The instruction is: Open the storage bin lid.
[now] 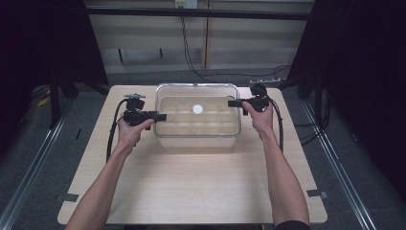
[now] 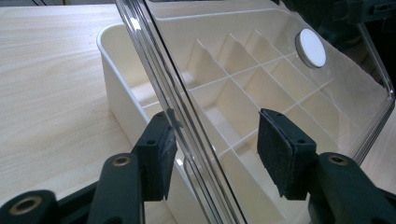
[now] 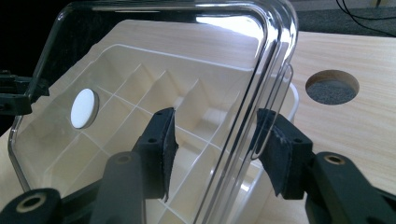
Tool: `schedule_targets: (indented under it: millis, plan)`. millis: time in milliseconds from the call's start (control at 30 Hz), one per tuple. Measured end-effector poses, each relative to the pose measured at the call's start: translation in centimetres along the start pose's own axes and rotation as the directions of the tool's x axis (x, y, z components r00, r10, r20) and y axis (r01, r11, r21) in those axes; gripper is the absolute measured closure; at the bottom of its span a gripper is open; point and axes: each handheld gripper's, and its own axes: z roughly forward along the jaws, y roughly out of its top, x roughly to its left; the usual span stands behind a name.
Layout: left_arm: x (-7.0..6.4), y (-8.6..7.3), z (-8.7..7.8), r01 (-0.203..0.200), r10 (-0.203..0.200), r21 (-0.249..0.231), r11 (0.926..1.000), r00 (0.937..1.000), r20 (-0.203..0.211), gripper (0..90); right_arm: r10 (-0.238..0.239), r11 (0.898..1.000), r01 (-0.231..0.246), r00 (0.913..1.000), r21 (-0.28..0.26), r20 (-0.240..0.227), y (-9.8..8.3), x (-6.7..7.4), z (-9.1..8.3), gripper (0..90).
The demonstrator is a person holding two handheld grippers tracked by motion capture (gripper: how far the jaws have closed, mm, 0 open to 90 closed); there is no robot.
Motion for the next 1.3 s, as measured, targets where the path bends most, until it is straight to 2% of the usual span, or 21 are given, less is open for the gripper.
schedule_targets:
  millis: [433,467,667,733,1000,1200,1300]
  plan:
    - [-0.3,0.4,-0.6,-0.013,0.014,-0.020,0.9997,0.9998,0.016,50.6,-0.020,1.000,0.020,0.9993,-0.015,-0.031,0.2,0.7,-0.9,49.5]
    - [-0.4,0.5,-0.6,-0.017,0.017,-0.023,0.9996,0.9997,0.018,50.7,-0.020,1.000,0.019,0.9988,-0.023,-0.045,0.3,0.8,-1.1,49.9]
    - [-0.7,0.7,-0.9,-0.022,0.023,-0.029,0.9993,0.9994,0.026,51.3,-0.033,0.999,0.032,0.9986,-0.040,-0.040,0.6,1.5,-1.6,51.5]
    - [-0.9,0.8,-1.1,-0.018,0.019,-0.036,0.9992,0.9995,0.026,52.6,-0.027,0.998,0.024,0.9988,-0.053,-0.042,0.7,1.6,-1.9,53.0]
    - [-1.5,0.9,-1.6,-0.046,0.047,-0.043,0.9980,0.9988,0.017,53.4,-0.018,0.998,0.016,0.9991,-0.055,-0.037,0.8,2.3,-2.6,54.3]
    - [-1.7,0.8,-2.1,-0.045,0.047,-0.057,0.9974,0.9985,0.029,55.8,-0.006,0.997,0.002,0.9983,-0.075,-0.058,0.6,2.6,-3.4,57.7]
    - [-1.9,0.8,-2.4,-0.058,0.059,-0.056,0.9968,0.9978,0.030,57.0,-0.001,0.996,-0.005,0.9976,-0.087,-0.070,0.5,2.9,-4.0,59.7]
